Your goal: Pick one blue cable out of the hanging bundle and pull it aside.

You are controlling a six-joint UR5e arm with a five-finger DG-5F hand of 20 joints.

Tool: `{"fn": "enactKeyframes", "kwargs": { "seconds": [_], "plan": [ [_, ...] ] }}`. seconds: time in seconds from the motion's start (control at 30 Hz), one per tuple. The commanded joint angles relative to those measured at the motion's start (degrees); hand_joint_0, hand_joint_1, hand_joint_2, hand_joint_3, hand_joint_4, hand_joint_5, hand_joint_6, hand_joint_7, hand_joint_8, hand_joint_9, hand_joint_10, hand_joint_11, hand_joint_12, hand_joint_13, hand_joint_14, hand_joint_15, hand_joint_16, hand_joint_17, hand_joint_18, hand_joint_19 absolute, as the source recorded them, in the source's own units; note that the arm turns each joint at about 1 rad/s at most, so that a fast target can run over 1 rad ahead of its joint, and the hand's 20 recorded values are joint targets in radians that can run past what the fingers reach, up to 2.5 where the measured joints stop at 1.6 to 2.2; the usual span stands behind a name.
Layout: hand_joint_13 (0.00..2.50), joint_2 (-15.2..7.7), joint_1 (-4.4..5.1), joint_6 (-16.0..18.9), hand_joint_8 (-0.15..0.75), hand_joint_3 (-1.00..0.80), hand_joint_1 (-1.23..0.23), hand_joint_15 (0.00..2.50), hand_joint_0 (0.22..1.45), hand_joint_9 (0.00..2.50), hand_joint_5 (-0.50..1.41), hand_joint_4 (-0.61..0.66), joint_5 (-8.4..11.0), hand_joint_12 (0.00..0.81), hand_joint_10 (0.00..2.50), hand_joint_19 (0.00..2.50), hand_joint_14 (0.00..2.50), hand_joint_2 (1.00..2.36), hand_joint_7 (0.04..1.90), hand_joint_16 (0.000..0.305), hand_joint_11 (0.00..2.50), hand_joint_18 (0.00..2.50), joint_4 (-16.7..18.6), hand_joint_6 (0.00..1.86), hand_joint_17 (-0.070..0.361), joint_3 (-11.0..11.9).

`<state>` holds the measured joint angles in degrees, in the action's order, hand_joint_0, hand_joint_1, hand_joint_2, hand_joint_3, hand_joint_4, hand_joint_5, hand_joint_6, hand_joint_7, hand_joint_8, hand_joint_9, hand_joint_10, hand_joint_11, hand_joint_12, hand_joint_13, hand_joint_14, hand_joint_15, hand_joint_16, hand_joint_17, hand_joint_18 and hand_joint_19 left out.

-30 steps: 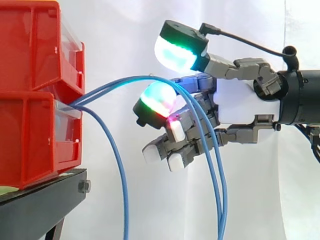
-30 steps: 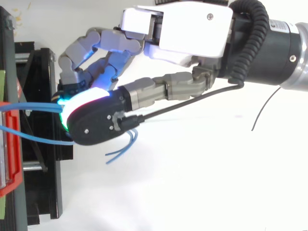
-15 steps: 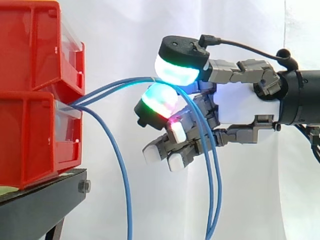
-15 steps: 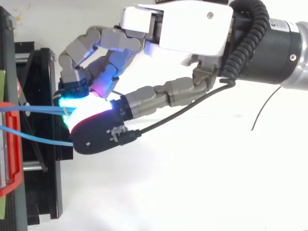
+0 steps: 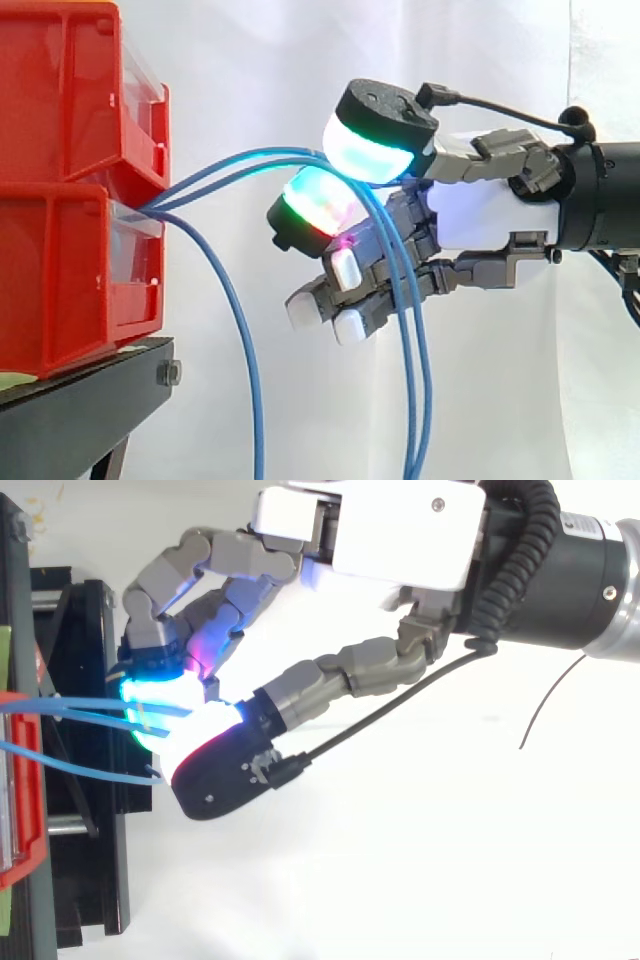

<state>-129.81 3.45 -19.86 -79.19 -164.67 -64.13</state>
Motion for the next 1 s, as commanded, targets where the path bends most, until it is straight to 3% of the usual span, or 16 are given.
{"fn": "enactKeyframes", "kwargs": {
  "seconds": [0.0,0.3,0.37,0.43,0.6,0.77,0.97],
  "plan": [
    [0.7,0.0,-0.02,0.0,0.283,-0.5,-0.89,0.38,0.57,1.0,-0.16,0.02,0.0,0.367,0.02,0.47,0.02,1.0,0.97,0.046,0.68,0.67,-0.03,0.93,0.105,-0.03],
    [0.74,0.0,-0.2,0.0,0.32,-0.5,-0.82,0.4,0.44,1.03,-0.15,0.05,-0.44,0.412,0.02,0.49,0.01,1.0,0.94,0.055,0.67,0.72,-0.03,0.93,0.125,-0.03],
    [0.74,0.0,-0.2,0.0,0.326,-0.5,-0.76,0.4,0.42,1.04,-0.15,0.06,-0.44,0.422,0.02,0.49,0.01,1.0,0.92,0.058,0.66,0.73,-0.03,0.93,0.131,-0.03],
    [0.74,0.0,-0.2,0.0,0.344,-0.5,-0.53,0.41,0.42,1.06,-0.15,0.06,-0.44,0.436,0.02,0.51,0.02,1.0,0.95,0.062,0.65,0.72,-0.03,0.92,0.139,0.06],
    [0.71,0.0,-0.2,0.0,0.325,-0.5,-0.37,0.43,0.51,1.04,-0.16,0.04,-0.44,0.401,0.02,0.57,0.02,1.0,0.99,0.055,0.66,0.61,-0.03,0.91,0.124,0.06],
    [0.7,-0.09,-0.2,0.0,0.314,-0.29,-0.59,0.43,0.56,1.02,-0.16,0.04,-0.44,0.39,0.02,0.59,0.02,1.01,1.02,0.052,0.67,0.6,-0.03,0.9,0.117,0.15],
    [0.71,0.0,-0.28,0.0,0.307,-0.19,-0.7,0.43,0.56,1.0,-0.17,0.05,-0.44,0.385,0.02,0.58,0.02,1.02,1.0,0.052,0.68,0.62,-0.03,0.92,0.116,0.32]
  ]
}}
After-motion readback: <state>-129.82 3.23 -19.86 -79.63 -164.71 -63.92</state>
